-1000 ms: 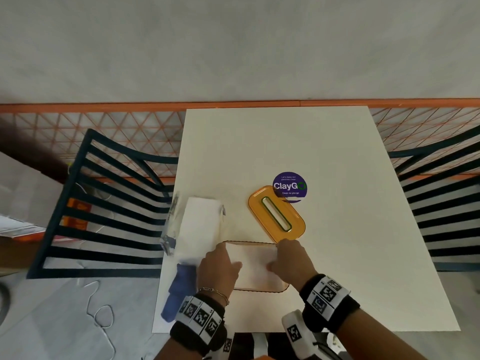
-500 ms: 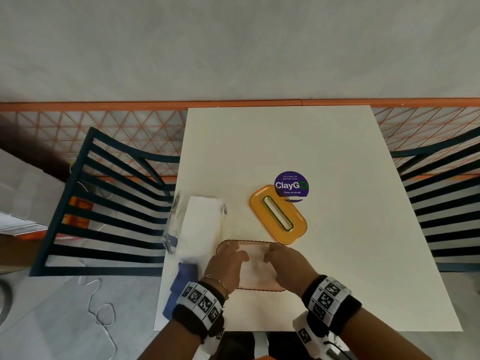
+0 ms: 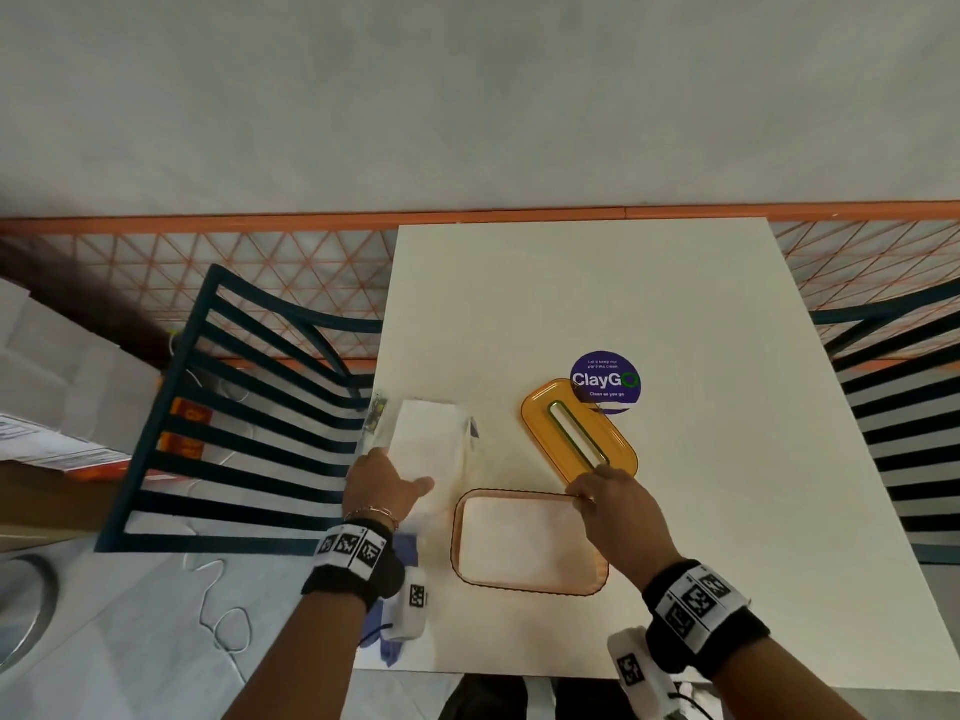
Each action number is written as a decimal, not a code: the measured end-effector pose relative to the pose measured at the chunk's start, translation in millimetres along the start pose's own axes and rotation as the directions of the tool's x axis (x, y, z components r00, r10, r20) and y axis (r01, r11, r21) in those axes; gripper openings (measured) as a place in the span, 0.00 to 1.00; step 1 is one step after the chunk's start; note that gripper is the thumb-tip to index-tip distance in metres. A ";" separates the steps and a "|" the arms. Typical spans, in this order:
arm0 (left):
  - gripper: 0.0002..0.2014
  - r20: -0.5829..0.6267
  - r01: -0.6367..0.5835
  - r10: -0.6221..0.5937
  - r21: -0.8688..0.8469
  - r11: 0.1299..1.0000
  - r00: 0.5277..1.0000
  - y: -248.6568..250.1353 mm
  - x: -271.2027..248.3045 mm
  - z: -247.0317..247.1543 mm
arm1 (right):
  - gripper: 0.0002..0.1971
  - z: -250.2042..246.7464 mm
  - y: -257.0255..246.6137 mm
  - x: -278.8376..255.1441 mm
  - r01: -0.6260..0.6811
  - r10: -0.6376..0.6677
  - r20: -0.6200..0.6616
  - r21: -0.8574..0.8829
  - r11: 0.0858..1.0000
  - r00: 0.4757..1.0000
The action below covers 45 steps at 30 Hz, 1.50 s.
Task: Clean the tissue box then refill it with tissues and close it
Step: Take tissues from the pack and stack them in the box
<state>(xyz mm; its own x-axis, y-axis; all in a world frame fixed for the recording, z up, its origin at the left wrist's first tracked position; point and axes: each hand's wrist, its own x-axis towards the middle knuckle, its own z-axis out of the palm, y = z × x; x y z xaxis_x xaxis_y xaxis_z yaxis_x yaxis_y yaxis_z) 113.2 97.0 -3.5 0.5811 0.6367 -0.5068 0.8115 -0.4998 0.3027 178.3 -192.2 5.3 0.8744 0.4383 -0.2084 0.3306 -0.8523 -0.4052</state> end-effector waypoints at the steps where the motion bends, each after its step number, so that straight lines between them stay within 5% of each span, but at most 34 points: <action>1: 0.43 -0.008 0.002 -0.002 0.009 1.000 1.000 -1.7 1.8 2.8 | 0.07 0.1 0.2 0.9 -0.009 0.009 0.004 0.006 1.000 1.000; 9: 0.44 -0.066 0.045 -0.046 -0.014 0.999 0.997 -3.5 6.7 8.8 | 0.07 -4.9 -2.7 4.3 -0.029 0.030 0.049 -0.008 1.000 0.998; 16: 0.24 -0.012 0.052 -0.056 -0.223 0.973 0.998 -4.8 8.4 3.2 | 0.12 -20.9 -11.3 9.8 -0.057 0.061 0.112 -0.041 0.998 0.992; 21: 0.20 0.005 -0.006 0.008 -0.332 0.943 1.000 -3.5 1.4 1.2 | 0.16 -40.3 -33.5 25.0 -0.012 0.011 0.101 0.013 1.000 0.995; 27: 0.13 -0.167 -0.185 0.119 -0.462 0.867 0.979 -4.8 -23.7 -26.4 | 0.36 -43.1 -72.4 67.3 0.082 -0.122 0.165 0.234 0.969 0.979; 32: 0.12 -0.325 -0.428 0.315 -0.376 0.822 0.892 -21.6 -38.4 -64.1 | 0.56 -15.7 -101.5 104.1 0.119 -0.234 0.178 0.494 0.861 0.956; 36: 0.11 -0.331 -0.497 0.392 -0.347 0.795 0.858 -36.3 -30.9 -70.1 | 0.53 14.1 -112.6 122.6 0.177 -0.349 0.216 0.559 0.810 0.912; 41: 0.10 -0.311 -0.489 0.388 -0.390 0.780 0.868 -41.8 -15.2 -48.0 | 0.34 44.5 -107.9 127.9 0.194 -0.335 0.231 0.475 0.858 0.913; 45: 0.12 -0.286 -0.447 0.348 -0.481 0.754 0.893 -43.5 -10.8 -47.5 | 0.39 42.8 -103.0 132.4 0.149 -0.312 0.205 0.564 0.813 0.928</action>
<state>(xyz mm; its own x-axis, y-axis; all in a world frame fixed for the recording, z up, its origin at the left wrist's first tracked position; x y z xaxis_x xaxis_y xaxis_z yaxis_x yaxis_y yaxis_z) 74.5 139.7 27.1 0.8184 0.5626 -0.1169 0.3810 -0.3790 0.8433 244.7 -34.2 -18.6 0.6352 0.7309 -0.2495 0.1984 -0.4666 -0.8619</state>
